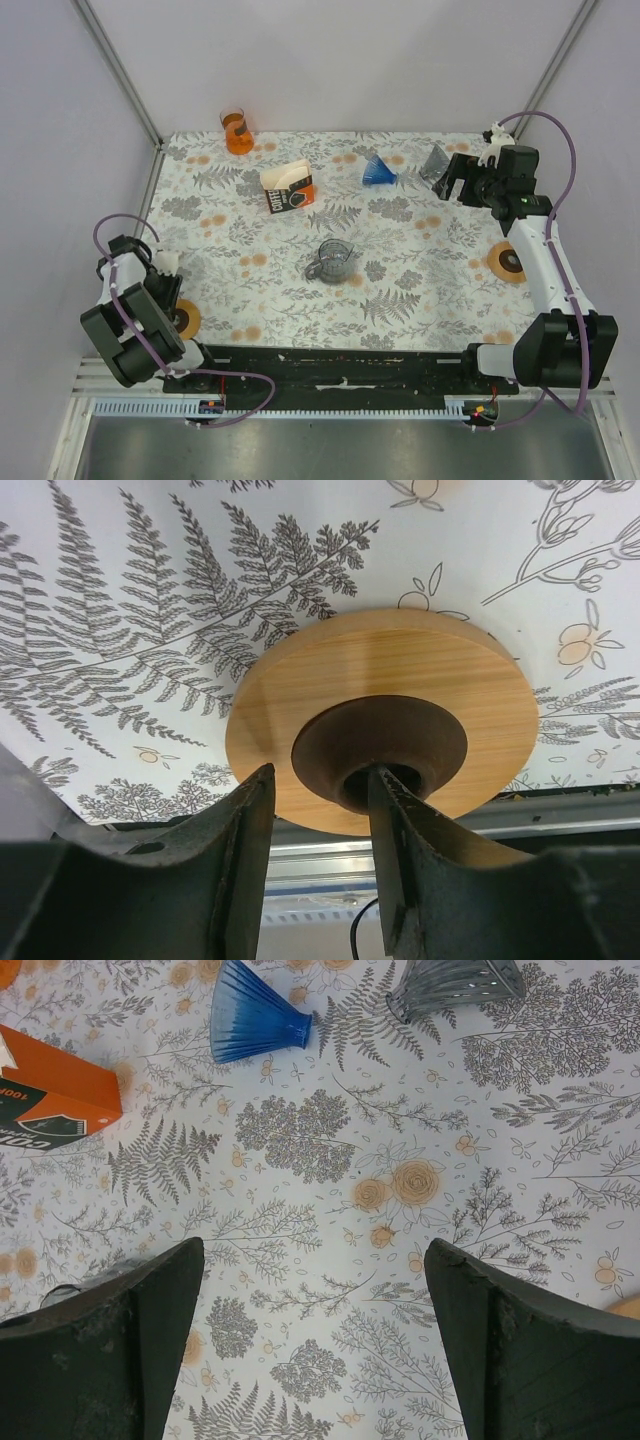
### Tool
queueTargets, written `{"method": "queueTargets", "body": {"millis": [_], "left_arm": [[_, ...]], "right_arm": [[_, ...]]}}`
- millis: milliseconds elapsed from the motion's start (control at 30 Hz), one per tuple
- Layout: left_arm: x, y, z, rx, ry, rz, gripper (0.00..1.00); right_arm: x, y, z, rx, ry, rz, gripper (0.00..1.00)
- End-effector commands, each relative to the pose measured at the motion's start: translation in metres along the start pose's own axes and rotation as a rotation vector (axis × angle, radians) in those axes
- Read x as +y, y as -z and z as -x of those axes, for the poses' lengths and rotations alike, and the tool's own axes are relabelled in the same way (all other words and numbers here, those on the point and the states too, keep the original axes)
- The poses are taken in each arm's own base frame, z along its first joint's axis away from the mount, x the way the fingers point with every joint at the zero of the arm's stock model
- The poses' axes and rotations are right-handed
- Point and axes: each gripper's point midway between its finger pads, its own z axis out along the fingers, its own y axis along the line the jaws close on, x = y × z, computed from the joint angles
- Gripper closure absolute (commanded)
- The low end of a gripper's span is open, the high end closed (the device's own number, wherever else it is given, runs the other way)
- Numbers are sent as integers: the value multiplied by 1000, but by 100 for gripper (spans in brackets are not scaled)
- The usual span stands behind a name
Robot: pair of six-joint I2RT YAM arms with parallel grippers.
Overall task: Place the coffee filter in the dripper
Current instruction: Pick up the dripper holder from the corner of the board.
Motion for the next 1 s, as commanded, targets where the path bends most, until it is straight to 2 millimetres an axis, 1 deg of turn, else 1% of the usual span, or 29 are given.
{"method": "queueTargets", "body": {"millis": [0, 67, 100, 167, 200, 267, 300, 367, 433, 500, 533, 567, 633, 667, 700, 733, 767, 833, 867, 967], "left_arm": [[9, -7, -3, 0, 9, 68, 53], [10, -12, -3, -7, 8, 73, 54], [15, -14, -6, 8, 8, 103, 55], [17, -18, -5, 4, 5, 111, 60], [18, -21, -3, -2, 9, 110, 66], [18, -23, 3, -20, 22, 97, 86], [15, -22, 10, -47, 28, 70, 98], [10, -15, 25, -102, 33, 18, 98], [7, -1, 46, -184, 41, -27, 98], [2, 20, 70, -272, 44, -82, 98], [1, 33, 86, -322, 41, -115, 98], [-3, 44, 97, -353, 44, -153, 98], [-13, 71, 123, -422, 15, -242, 98], [-23, 84, 132, -440, -4, -297, 98], [-33, 100, 145, -486, -33, -365, 98], [-45, 115, 153, -509, -61, -430, 98], [-57, 131, 162, -532, -87, -500, 98], [-87, 164, 178, -564, -171, -617, 98], [-103, 179, 185, -581, -220, -668, 98], [-154, 214, 196, -586, -318, -799, 98]], "right_arm": [[11, 3, 21, -43, 7, 38, 2], [11, 2, 20, -37, 5, 42, 2], [12, 1, 20, -35, 5, 44, 2], [13, 1, 19, -34, 5, 50, 2], [13, 2, 20, -36, 6, 51, 2], [14, 2, 21, -38, 7, 53, 2], [14, 4, 22, -41, 7, 55, 2], [16, 7, 22, -46, 14, 60, 2], [18, 12, 24, -60, 25, 63, 2], [25, 18, 27, -82, 61, 77, 2], [31, 23, 30, -101, 86, 89, 2], [41, 25, 31, -112, 125, 111, 2], [67, 35, 34, -147, 227, 162, 2], [77, 38, 35, -159, 272, 170, 3], [91, 42, 35, -168, 327, 195, 2], [103, 45, 35, -174, 385, 220, 3], [119, 50, 32, -174, 435, 261, 3], [152, 60, 26, -185, 534, 348, 4], [171, 66, 21, -191, 585, 402, 4], [224, 87, 15, -243, 676, 558, 4]]}}
